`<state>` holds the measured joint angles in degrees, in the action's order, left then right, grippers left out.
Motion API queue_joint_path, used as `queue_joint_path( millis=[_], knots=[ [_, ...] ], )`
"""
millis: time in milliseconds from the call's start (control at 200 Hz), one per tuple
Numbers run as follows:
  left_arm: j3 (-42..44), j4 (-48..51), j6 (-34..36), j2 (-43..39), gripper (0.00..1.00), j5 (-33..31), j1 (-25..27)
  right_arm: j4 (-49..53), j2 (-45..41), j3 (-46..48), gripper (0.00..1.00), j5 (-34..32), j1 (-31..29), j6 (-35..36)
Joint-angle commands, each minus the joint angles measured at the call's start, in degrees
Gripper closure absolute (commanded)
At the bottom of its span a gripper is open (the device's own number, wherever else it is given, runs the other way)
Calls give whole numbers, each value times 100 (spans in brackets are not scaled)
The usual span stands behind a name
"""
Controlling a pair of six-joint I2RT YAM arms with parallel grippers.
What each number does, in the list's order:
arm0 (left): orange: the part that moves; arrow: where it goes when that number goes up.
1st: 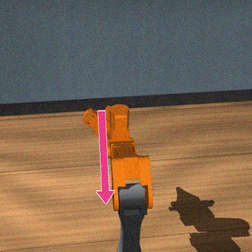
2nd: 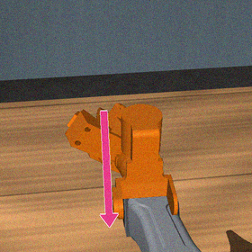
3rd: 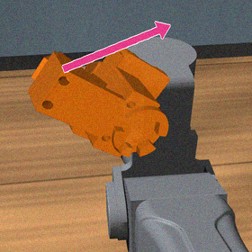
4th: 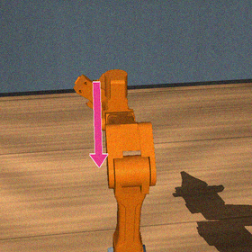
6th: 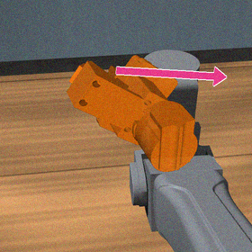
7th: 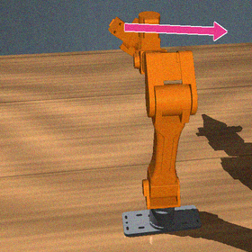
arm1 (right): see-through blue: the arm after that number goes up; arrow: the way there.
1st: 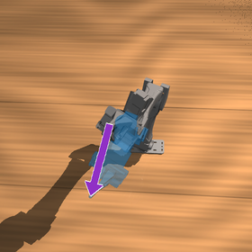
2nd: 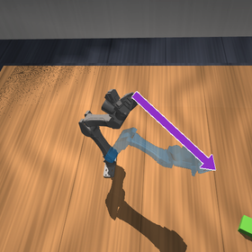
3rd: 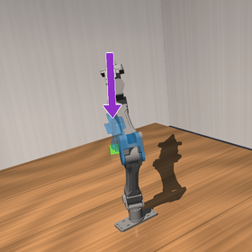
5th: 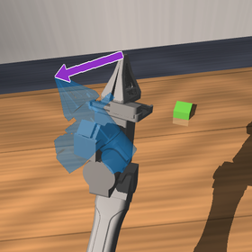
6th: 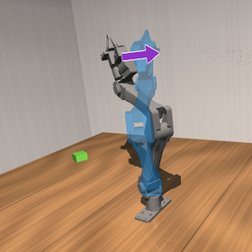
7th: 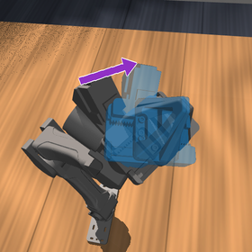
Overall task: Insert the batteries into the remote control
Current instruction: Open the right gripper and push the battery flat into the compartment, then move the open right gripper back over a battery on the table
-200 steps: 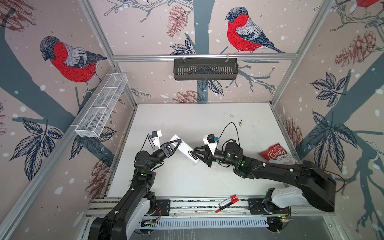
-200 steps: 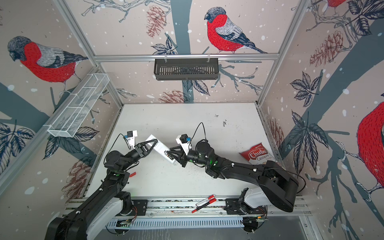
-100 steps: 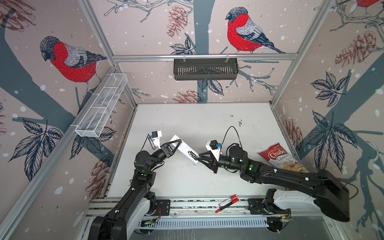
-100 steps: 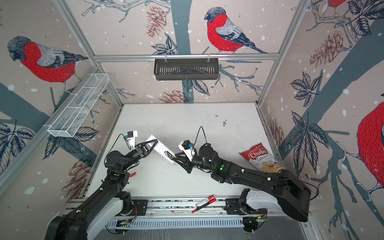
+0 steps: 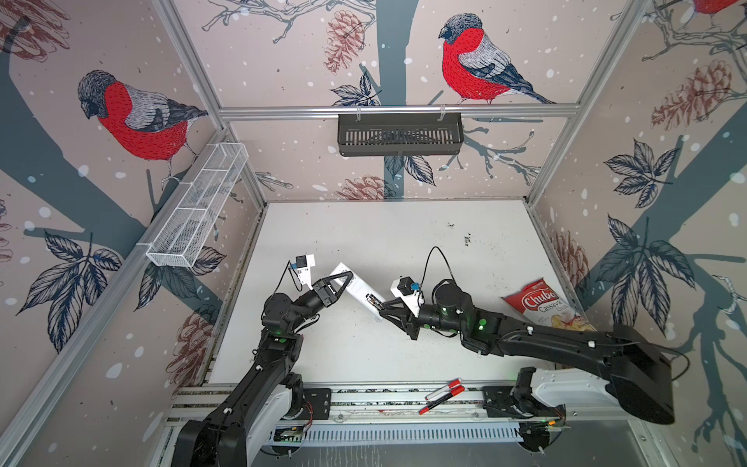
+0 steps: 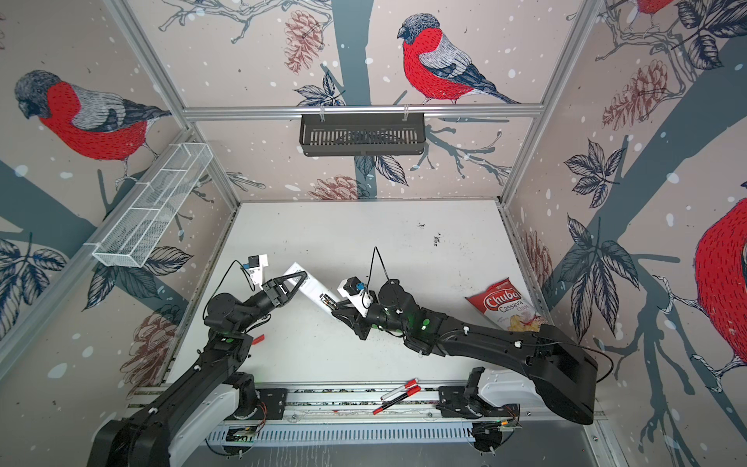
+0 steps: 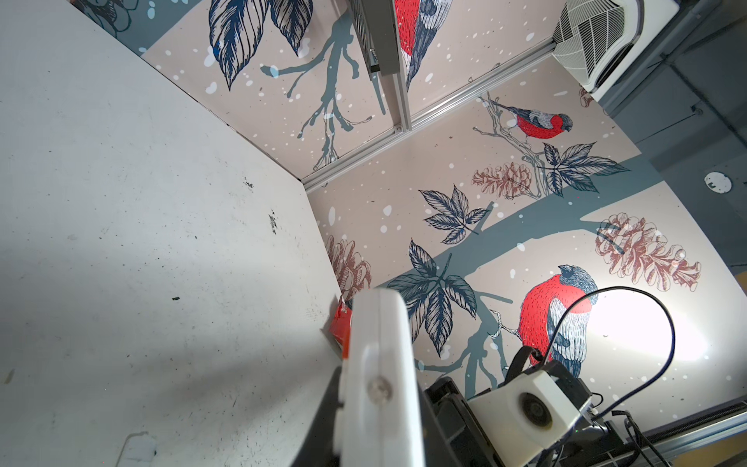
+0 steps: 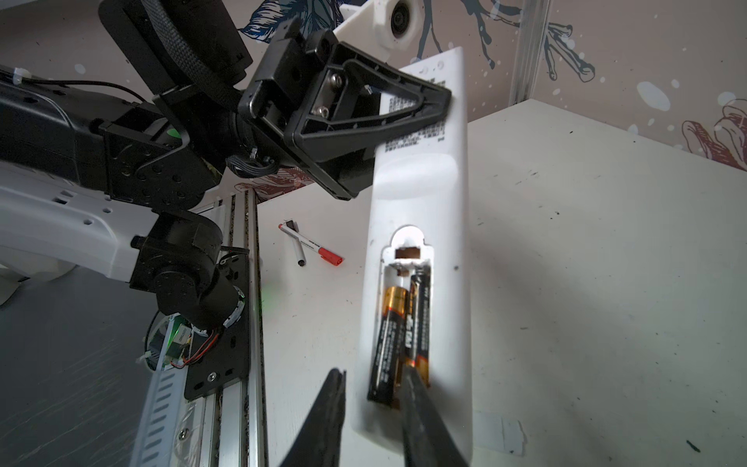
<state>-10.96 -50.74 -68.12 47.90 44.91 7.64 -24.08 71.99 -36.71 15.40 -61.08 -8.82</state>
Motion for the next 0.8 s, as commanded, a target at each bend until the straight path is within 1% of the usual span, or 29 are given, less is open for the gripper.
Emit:
queue_joint_path(
  millis=[0,260,420,500,680,730,795],
  knots=[
    [-50,-419,9,15,100,53,-17,92,135,-63,73,-32,-36,109],
    [-63,-365,70,10,100,29,-21,119,298,-142,73,60,-96,109],
    [-132,-148,257,-41,100,23,-21,73,341,-119,75,60,-105,82],
    [-189,44,499,-100,100,18,-23,57,353,-110,75,-14,-100,56],
    [-541,1481,1631,-289,100,-135,-14,-199,51,235,67,-50,101,-190],
    [-542,1544,1747,-260,100,-169,-21,-292,-108,390,64,-21,185,-283],
    [-475,1384,1676,-139,100,-175,-15,-356,-320,592,61,-28,275,-385]
  ],
)
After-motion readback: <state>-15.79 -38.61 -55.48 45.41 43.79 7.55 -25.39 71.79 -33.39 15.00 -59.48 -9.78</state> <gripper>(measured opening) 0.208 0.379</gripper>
